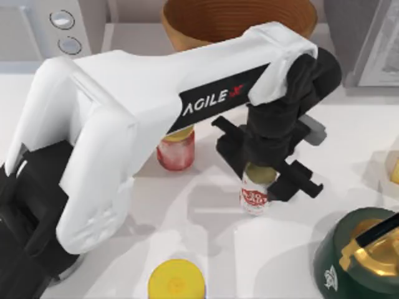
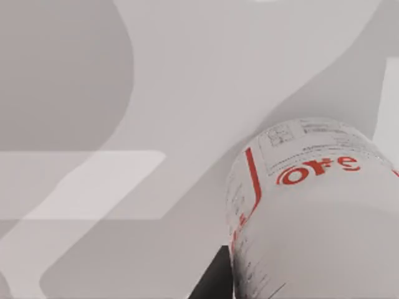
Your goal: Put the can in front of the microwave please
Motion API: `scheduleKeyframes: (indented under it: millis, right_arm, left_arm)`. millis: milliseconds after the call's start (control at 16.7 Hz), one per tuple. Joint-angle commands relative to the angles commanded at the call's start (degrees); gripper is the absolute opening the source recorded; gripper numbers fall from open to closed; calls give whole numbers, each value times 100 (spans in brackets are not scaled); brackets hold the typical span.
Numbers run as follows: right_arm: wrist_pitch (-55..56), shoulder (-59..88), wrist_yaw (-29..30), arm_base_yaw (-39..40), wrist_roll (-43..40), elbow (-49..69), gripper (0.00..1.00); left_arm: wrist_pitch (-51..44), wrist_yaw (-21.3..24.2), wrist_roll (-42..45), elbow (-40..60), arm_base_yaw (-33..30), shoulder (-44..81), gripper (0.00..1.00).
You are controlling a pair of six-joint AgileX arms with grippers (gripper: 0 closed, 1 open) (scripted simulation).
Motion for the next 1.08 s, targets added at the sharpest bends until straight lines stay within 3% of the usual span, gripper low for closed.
scheduleKeyframes:
  millis: [180, 240, 780, 1080]
  right_arm:
    - [0, 0, 0, 0, 0, 0, 100]
    - [0, 0, 0, 0, 0, 0, 100]
    - [0, 0, 0, 0, 0, 0, 100]
    - [0, 0, 0, 0, 0, 0, 100]
  left_arm:
    - [0, 0, 0, 0, 0, 0, 2]
    - [0, 0, 0, 0, 0, 0, 0]
    - [-22, 1, 8, 21, 5, 4, 0]
    - [-640, 1, 4, 640, 3, 5, 0]
